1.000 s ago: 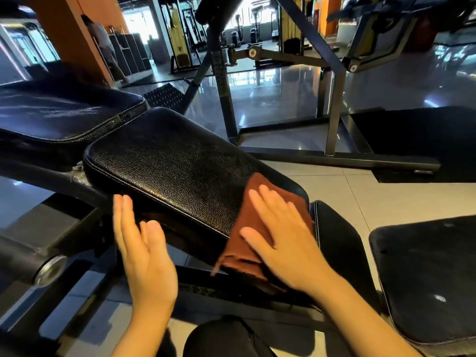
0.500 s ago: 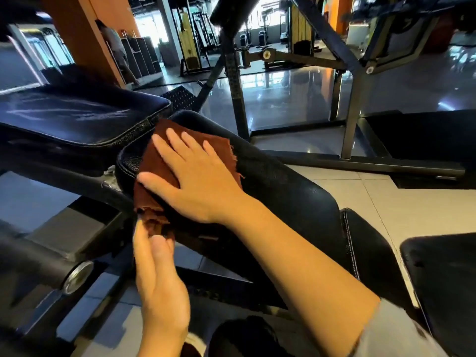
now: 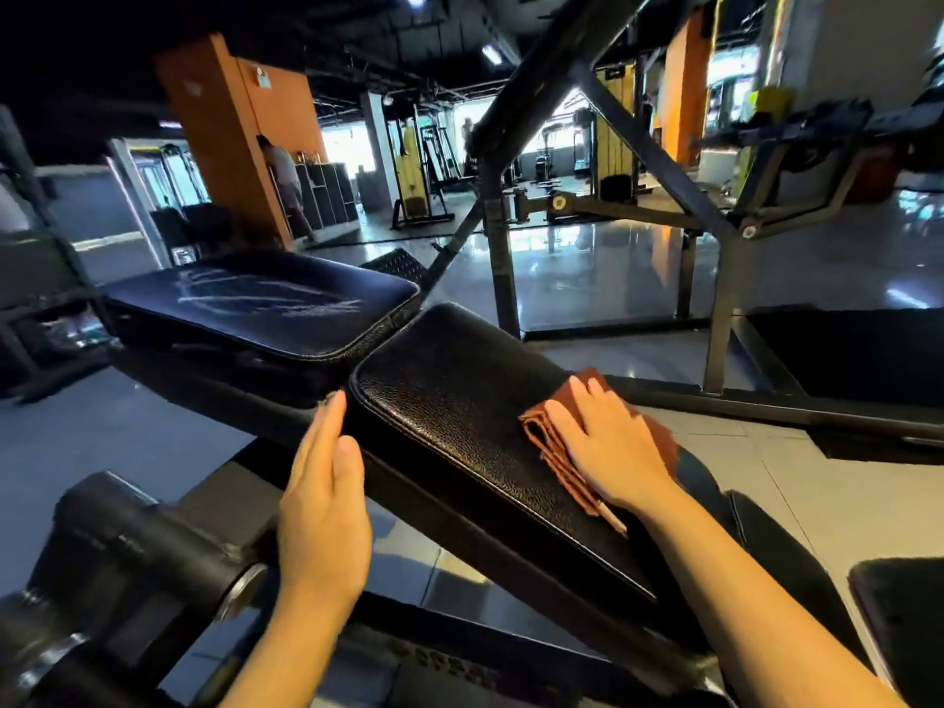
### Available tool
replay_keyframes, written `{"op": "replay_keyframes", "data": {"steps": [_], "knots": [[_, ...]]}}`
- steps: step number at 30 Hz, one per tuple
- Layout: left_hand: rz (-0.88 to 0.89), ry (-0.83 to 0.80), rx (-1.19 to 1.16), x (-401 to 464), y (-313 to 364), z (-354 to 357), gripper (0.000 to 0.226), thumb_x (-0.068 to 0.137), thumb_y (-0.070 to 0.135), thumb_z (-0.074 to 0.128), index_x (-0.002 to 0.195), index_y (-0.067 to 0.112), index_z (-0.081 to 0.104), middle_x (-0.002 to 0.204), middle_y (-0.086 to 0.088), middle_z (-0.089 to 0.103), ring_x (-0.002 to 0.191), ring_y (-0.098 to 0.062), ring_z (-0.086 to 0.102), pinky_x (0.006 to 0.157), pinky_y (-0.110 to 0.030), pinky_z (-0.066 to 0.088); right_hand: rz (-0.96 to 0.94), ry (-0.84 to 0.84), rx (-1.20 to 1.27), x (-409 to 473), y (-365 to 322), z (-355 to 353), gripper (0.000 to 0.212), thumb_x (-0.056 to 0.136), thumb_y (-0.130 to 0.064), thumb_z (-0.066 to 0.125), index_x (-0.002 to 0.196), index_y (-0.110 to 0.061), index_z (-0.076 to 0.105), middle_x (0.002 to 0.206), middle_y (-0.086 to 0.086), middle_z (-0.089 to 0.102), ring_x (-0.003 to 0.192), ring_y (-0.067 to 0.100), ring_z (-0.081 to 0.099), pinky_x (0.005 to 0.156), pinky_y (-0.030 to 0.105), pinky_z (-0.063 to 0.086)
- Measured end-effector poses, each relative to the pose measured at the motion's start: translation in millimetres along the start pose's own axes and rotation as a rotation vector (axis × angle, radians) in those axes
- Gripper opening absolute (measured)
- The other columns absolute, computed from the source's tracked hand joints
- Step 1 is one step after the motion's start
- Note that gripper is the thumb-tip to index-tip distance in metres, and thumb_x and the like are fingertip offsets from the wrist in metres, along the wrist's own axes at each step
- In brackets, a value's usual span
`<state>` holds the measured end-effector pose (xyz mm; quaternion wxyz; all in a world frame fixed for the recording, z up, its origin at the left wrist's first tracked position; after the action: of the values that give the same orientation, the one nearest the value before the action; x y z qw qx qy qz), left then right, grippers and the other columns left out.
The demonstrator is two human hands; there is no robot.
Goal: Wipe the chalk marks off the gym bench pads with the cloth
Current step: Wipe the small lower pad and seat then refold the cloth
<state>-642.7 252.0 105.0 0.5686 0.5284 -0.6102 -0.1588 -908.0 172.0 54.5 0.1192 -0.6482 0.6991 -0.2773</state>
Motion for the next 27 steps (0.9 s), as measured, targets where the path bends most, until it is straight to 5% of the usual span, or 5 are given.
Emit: {"op": "replay_keyframes", "data": {"steps": [4, 9, 13, 21, 27], "knots": [[-0.003, -0.041, -0.052, 5, -7, -4, 0.034, 0.105, 0.024, 0.028, 0.133, 0.042, 0.032, 0.143, 0.025, 0.033, 0.131, 0.015, 0.028, 0.101, 0.002, 0.018, -0.091, -0.002, 0.040, 61, -91, -1, 0.069, 0.094, -0.069, 0.019, 0.142, -0.023, 0.038, 0.153, 0.006, 0.035, 0.140, 0.030, 0.031, 0.113, 0.057, 0.021], [-0.068, -0.060, -0.278, 10, -16, -15, 0.047, 0.090, 0.048, 0.028, 0.136, 0.046, 0.028, 0.128, 0.023, 0.049, 0.121, 0.016, 0.042, 0.099, -0.006, 0.031, -0.375, -0.040, 0.050, 28, -200, 8, 0.071, 0.097, -0.064, 0.022, 0.155, -0.023, 0.016, 0.164, 0.003, 0.008, 0.150, 0.023, 0.006, 0.118, 0.051, 0.001], [-0.049, -0.070, -0.331, 16, -19, -30, 0.040, 0.097, 0.056, 0.031, 0.136, 0.048, 0.027, 0.138, 0.007, 0.052, 0.129, -0.004, 0.046, 0.105, -0.021, 0.032, -0.468, 0.017, 0.048, -27, -176, 3, 0.073, 0.095, -0.065, 0.028, 0.156, -0.029, 0.009, 0.164, -0.002, 0.004, 0.150, 0.018, 0.001, 0.121, 0.046, 0.000], [0.042, -0.147, -0.093, 6, -22, -29, 0.041, 0.101, 0.030, 0.038, 0.133, 0.052, 0.028, 0.136, 0.040, 0.032, 0.124, 0.026, 0.027, 0.103, -0.009, 0.023, -0.315, 0.055, -0.102, -110, -14, 2, 0.097, 0.075, -0.091, 0.016, 0.153, -0.034, 0.012, 0.158, -0.015, 0.002, 0.148, 0.009, 0.008, 0.119, 0.036, 0.011], [0.053, -0.105, -0.158, 1, -22, -27, 0.042, 0.102, 0.019, 0.035, 0.134, 0.047, 0.029, 0.135, 0.039, 0.032, 0.126, 0.024, 0.028, 0.096, 0.002, 0.026, -0.269, 0.185, -0.156, -102, -67, 0, 0.095, 0.079, -0.081, 0.031, 0.151, -0.020, 0.029, 0.156, 0.001, 0.033, 0.143, 0.022, 0.033, 0.117, 0.041, 0.025]]}}
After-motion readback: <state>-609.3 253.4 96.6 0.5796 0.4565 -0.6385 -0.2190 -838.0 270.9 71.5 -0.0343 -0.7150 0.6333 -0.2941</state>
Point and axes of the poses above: each hand's wrist, its own x-axis towards the middle knuckle, its own z-axis out of the palm, y = z × x, the point moved 7 cm from there along x, towards the middle knuckle
